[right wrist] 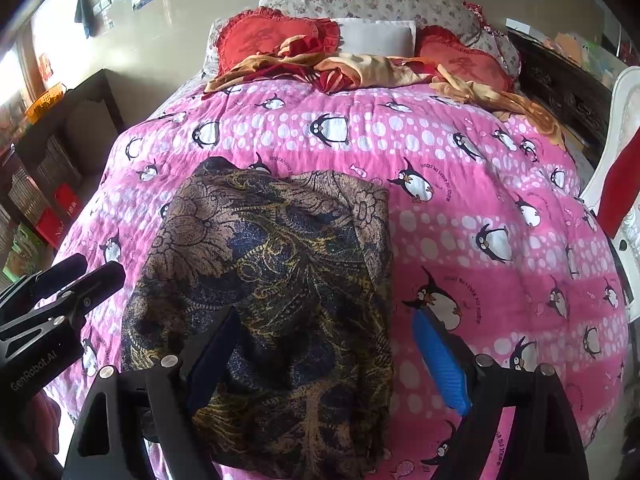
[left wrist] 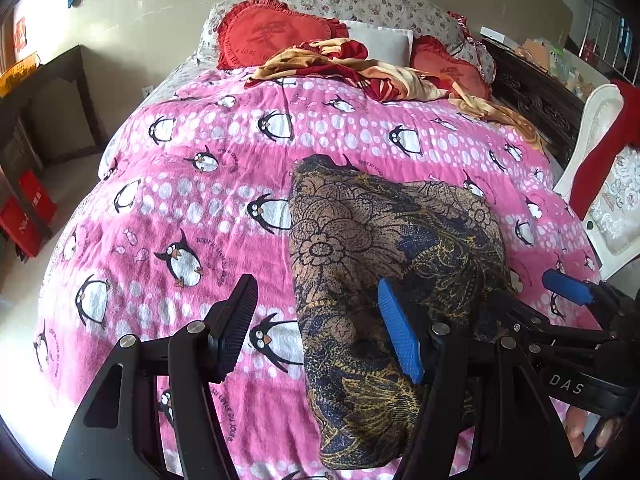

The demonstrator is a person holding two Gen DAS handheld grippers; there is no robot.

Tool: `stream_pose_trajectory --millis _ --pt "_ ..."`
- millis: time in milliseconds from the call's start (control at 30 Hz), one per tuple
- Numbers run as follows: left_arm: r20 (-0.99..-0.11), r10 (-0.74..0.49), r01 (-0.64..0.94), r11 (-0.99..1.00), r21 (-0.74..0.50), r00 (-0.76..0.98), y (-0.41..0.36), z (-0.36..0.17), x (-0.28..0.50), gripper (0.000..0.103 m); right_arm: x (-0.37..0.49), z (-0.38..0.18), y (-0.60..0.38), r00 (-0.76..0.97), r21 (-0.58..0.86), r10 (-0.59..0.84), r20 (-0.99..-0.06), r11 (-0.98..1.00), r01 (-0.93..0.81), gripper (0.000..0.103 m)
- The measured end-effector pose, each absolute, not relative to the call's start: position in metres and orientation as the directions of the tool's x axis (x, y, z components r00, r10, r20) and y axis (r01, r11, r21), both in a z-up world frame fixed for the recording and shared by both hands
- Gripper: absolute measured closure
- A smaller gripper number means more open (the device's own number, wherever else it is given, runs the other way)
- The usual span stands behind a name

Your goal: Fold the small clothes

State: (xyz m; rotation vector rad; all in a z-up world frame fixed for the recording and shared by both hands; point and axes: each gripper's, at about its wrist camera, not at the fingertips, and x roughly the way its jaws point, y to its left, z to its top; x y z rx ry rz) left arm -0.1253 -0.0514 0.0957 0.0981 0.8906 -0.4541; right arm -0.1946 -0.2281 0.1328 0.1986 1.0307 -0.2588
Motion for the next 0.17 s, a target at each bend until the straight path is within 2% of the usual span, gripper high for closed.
stream_pose_trajectory --millis 167 --pt "-0.757 -0.341 0.409 0.906 -0.106 0.558 -0.0455 0.0938 -0.1198 0.04 -0.1917 0.126 -0.2293 0.479 0.043 -0.112 -0.871 0.953 0.301 0.017"
